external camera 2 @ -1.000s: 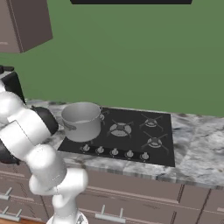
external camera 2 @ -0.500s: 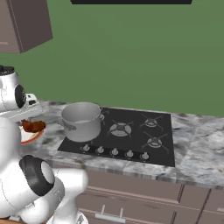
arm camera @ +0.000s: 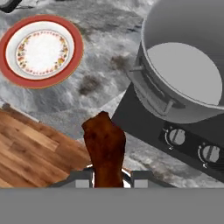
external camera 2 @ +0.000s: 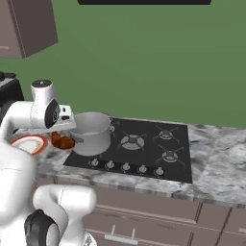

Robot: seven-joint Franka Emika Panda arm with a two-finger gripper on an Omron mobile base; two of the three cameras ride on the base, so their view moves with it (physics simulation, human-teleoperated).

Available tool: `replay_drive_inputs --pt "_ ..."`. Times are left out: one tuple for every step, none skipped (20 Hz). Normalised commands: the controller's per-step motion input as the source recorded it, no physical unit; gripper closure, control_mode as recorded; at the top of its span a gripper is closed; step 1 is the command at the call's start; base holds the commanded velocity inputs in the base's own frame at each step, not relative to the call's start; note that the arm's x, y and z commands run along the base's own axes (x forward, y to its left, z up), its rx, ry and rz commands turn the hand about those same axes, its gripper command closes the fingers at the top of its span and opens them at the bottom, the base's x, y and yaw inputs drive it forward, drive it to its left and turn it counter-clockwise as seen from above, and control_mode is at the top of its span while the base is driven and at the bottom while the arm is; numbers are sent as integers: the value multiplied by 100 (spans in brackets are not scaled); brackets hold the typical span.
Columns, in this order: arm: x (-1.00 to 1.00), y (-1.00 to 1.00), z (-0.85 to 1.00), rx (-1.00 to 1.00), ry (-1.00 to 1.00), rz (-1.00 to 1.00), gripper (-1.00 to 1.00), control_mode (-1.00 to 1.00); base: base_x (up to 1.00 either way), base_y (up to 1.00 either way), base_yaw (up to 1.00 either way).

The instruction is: Retrieve the frozen meat and place it in the pot on a burner. Then turn the burner on.

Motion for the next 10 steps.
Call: replay_drive_inputs --pt "94 -72 0 19 0 -20 100 -100 0 0 0" --pt "96 -69 6 15 0 -18 100 -100 0 0 0" --pt "100 -72 4 13 9 -12 100 -100 0 0 0" --pt "96 -63 14 15 5 -11 100 -100 0 0 0" --pt "89 -61 16 15 1 -10 100 -100 0 0 0" --pt "97 -51 25 14 4 -6 100 -100 0 0 0" --pt "100 -43 36 14 9 -3 100 -100 0 0 0" --pt "99 -37 49 10 14 -2 100 -100 0 0 0" --pt "86 -29 54 4 18 -2 100 -100 0 0 0" --pt "70 -21 66 0 23 -2 100 -100 0 0 0"
